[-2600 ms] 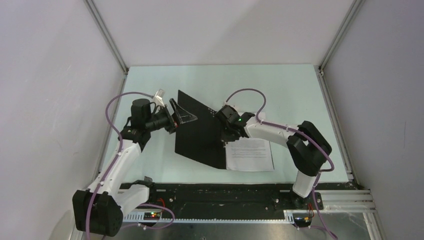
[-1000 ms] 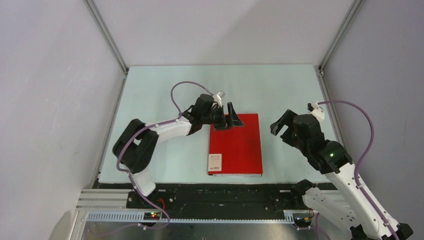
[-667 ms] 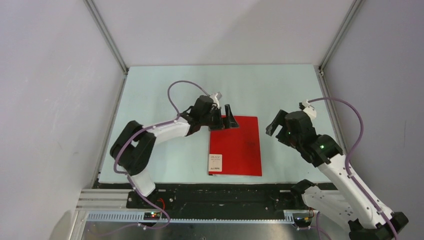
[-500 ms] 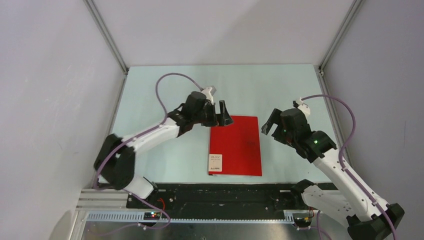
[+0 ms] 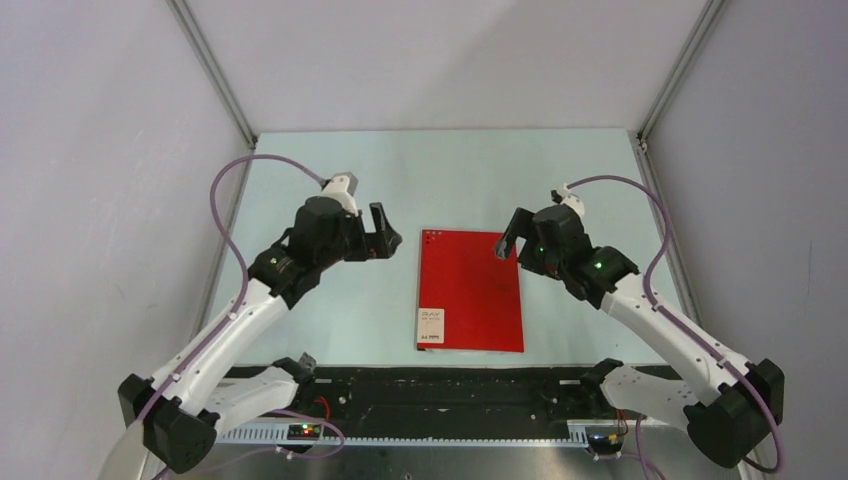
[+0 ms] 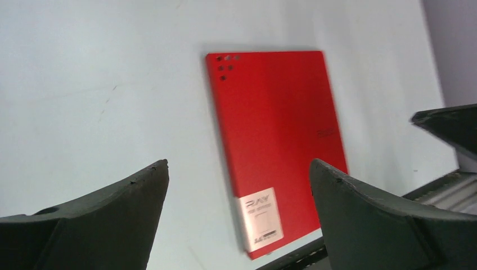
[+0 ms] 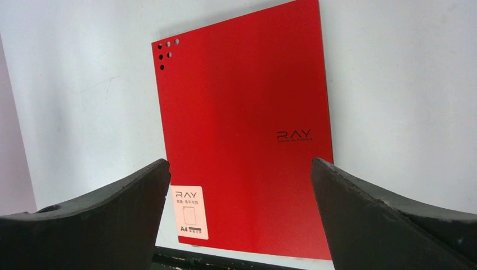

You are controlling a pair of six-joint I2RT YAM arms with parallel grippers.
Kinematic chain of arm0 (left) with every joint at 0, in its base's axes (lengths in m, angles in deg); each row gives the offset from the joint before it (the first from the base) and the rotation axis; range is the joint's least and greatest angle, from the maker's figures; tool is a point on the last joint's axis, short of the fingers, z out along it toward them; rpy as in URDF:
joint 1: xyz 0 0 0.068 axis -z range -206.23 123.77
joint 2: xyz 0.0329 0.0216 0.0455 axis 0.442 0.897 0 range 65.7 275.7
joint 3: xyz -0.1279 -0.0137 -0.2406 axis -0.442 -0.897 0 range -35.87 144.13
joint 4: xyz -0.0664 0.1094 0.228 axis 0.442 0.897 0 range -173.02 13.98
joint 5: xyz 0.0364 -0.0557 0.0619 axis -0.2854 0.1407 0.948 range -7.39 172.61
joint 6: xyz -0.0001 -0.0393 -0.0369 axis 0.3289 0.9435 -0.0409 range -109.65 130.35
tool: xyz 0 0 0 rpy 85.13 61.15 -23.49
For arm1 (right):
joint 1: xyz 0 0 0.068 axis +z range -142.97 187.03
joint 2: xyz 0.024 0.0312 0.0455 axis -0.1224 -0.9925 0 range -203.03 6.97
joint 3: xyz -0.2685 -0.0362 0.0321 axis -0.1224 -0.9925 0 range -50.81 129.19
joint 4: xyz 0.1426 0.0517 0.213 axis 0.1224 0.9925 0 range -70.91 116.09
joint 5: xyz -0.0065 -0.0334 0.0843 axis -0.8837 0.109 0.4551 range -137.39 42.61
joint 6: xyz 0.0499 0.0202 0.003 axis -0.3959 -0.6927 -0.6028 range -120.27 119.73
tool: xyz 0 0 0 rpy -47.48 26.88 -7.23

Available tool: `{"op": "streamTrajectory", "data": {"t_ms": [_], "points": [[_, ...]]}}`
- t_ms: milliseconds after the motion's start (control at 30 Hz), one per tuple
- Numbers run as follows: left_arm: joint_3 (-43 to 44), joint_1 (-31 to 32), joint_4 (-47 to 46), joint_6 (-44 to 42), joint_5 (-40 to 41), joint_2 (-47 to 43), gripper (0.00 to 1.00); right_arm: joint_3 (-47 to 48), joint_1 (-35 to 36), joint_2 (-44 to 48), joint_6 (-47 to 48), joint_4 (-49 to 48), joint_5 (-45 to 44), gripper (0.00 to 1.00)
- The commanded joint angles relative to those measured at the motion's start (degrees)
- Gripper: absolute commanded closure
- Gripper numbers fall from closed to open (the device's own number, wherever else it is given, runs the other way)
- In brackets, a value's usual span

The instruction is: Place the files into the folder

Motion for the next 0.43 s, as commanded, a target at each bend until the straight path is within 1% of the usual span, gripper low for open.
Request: {"op": "streamTrajectory", "data": {"t_ms": [0, 100, 400], "points": [[-2.5, -1.4, 4.0, -3.1, 5.9, -2.3, 0.0, 0.2, 1.1, -2.1, 0.3, -4.3, 1.0, 0.01], [-2.8, -1.8, 4.0, -3.5, 8.2, -2.4, 0.0, 0.2, 1.6, -3.0, 0.3, -4.2, 0.5, 0.01], [-2.5, -2.5, 4.0, -4.4, 9.6, -1.6, 0.0, 0.2, 1.2, -3.7, 1.3, -5.0, 0.5, 0.01]]}}
